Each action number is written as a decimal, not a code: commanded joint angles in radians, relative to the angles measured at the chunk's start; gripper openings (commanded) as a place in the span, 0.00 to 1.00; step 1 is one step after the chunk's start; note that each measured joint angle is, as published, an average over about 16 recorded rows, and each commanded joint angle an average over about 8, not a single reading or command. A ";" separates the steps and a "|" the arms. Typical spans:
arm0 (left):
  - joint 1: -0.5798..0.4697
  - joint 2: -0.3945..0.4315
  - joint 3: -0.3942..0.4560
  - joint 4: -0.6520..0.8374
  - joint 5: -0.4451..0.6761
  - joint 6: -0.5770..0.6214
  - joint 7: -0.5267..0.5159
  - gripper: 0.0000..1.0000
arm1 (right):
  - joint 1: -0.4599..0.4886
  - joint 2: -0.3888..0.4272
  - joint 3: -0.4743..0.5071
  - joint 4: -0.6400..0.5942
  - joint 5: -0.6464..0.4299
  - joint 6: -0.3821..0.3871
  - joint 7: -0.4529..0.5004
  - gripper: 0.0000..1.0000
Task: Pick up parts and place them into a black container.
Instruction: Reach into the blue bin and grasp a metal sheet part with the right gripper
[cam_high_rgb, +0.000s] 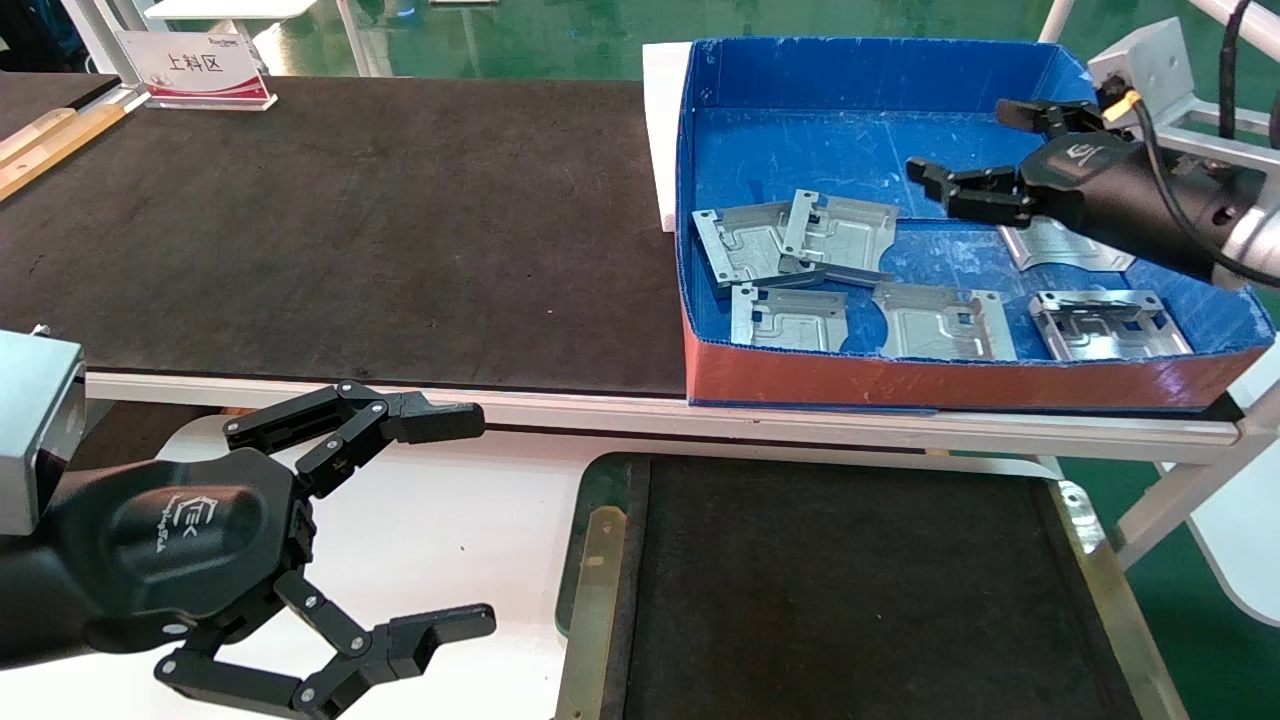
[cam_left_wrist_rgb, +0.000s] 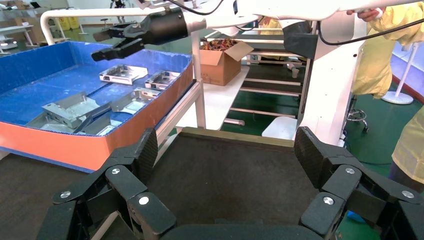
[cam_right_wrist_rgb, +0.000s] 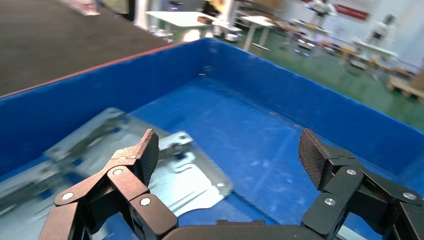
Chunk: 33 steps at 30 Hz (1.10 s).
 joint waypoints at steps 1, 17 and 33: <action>0.000 0.000 0.000 0.000 0.000 0.000 0.000 1.00 | 0.016 -0.018 0.005 -0.040 0.003 0.043 -0.014 1.00; 0.000 0.000 0.000 0.000 0.000 0.000 0.000 1.00 | 0.072 -0.074 -0.007 -0.182 -0.019 0.338 0.052 1.00; 0.000 0.000 0.000 0.000 0.000 0.000 0.000 1.00 | 0.115 -0.120 -0.105 -0.252 -0.166 0.449 0.318 1.00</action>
